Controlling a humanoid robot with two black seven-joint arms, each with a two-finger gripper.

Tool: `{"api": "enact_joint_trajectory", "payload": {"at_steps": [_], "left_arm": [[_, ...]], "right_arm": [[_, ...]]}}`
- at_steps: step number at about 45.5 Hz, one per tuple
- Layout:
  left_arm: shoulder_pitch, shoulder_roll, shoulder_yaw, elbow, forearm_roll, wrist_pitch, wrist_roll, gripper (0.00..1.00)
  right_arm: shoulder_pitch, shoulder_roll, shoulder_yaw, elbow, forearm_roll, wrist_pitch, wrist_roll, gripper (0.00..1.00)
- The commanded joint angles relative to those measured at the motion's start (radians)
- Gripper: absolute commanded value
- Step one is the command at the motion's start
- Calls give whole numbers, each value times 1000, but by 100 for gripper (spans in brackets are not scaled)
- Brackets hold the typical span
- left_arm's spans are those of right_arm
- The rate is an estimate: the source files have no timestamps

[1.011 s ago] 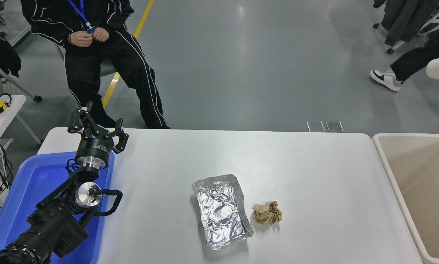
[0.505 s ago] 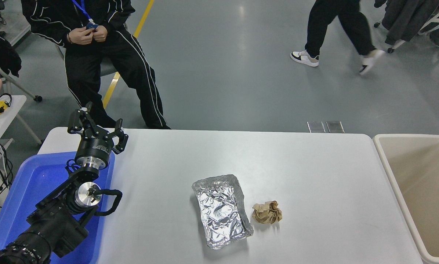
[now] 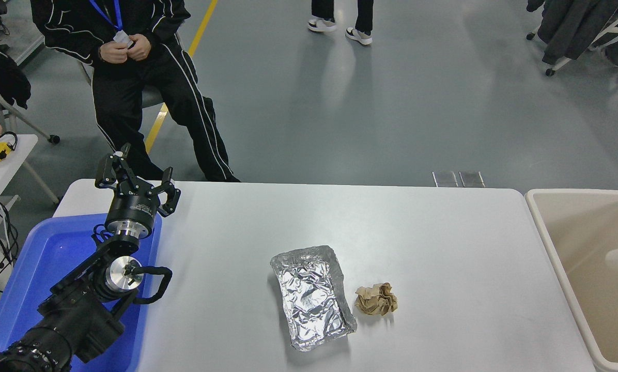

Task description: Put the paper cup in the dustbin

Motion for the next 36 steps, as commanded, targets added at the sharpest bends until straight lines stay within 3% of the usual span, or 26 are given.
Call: {"api": "enact_joint_trajectory", "payload": {"at_steps": [1, 4, 8, 12, 22, 28, 36], "left_arm": [[0, 0, 0, 0, 0, 0, 0, 100], [0, 0, 0, 0, 0, 0, 0, 100], [0, 0, 0, 0, 0, 0, 0, 100], [0, 0, 0, 0, 0, 0, 0, 100], [0, 0, 0, 0, 0, 0, 0, 100], [0, 0, 0, 0, 0, 0, 0, 100], [0, 0, 0, 0, 0, 0, 0, 100]], "right_arm": [[-17, 23, 2, 1, 2, -29, -1, 30], [-17, 34, 2, 1, 2, -58, 1, 43], [-14, 48, 5, 2, 2, -124, 2, 87], [-3, 50, 5, 7, 2, -148, 4, 97], [98, 28, 55, 19, 6, -133, 2, 99], [288, 0, 297, 27, 8, -144, 10, 99], [477, -32, 433, 45, 9, -138, 10, 99]]}}
